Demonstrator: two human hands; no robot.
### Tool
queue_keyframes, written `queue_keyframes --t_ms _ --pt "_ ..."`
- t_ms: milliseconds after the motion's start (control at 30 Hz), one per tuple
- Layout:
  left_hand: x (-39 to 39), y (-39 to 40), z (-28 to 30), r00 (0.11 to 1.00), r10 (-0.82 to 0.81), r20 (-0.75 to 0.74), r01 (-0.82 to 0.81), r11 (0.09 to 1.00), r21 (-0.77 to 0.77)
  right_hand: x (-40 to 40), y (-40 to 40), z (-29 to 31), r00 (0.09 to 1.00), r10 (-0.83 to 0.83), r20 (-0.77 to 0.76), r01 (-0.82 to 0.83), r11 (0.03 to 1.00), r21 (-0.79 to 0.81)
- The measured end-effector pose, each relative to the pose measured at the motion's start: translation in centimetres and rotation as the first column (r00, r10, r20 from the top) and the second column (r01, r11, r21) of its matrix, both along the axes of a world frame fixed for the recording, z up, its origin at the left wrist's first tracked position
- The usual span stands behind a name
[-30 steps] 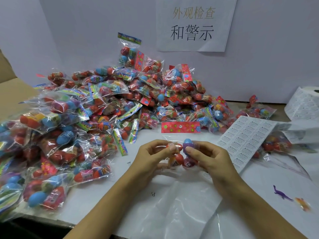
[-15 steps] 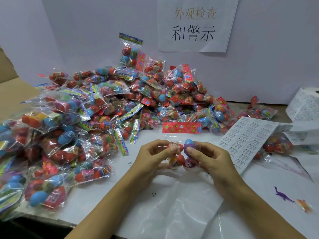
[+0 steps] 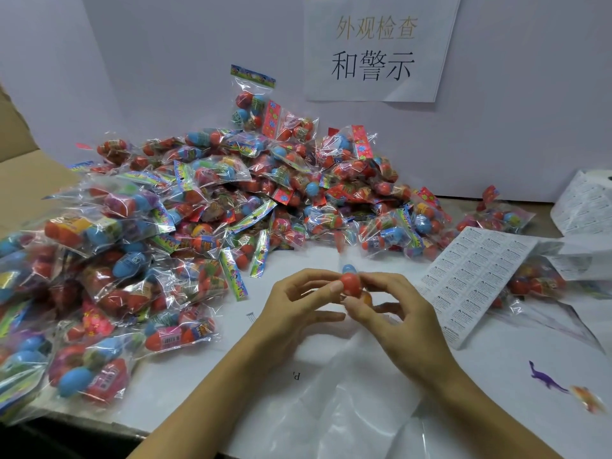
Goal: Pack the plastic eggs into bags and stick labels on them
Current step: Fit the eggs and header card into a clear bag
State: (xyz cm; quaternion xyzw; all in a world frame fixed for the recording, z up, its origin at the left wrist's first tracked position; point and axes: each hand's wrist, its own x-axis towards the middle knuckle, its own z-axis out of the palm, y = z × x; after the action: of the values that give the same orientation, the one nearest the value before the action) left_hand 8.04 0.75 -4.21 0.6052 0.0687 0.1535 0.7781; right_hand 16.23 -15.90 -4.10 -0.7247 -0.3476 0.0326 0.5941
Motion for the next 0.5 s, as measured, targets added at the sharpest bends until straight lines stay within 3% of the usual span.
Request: queue_keyframes --t_ms 167,233,367,433,500 --pt "0.1 -0.2 0.3 1.000 -0.008 -0.027 0.008 1.000 -0.001 0.6 -0.3 0.0 0.993 -0.005 -0.115 0.008 1.000 0.027" --pt "0.2 -0.2 0.3 0.998 0.051 -0.039 -0.052 0.998 -0.029 0.8 -0.2 0.2 0.959 0.043 -0.281 0.001 0.988 0.158" --pt "0.4 0.2 0.0 0.984 0.170 -0.060 -0.174 0.982 -0.072 1.6 -0.3 1.1 0.691 0.273 -0.669 0.039 0.911 0.411" --pt "0.4 0.3 -0.1 0.987 0.153 -0.051 -0.157 0.985 -0.076 1.8 -0.3 1.4 0.576 0.397 -0.714 0.015 0.869 0.495" --pt "0.3 0.2 -0.1 0.993 0.108 -0.040 -0.109 0.994 -0.019 1.7 -0.1 1.4 0.532 0.454 -0.715 -0.021 0.851 0.524"
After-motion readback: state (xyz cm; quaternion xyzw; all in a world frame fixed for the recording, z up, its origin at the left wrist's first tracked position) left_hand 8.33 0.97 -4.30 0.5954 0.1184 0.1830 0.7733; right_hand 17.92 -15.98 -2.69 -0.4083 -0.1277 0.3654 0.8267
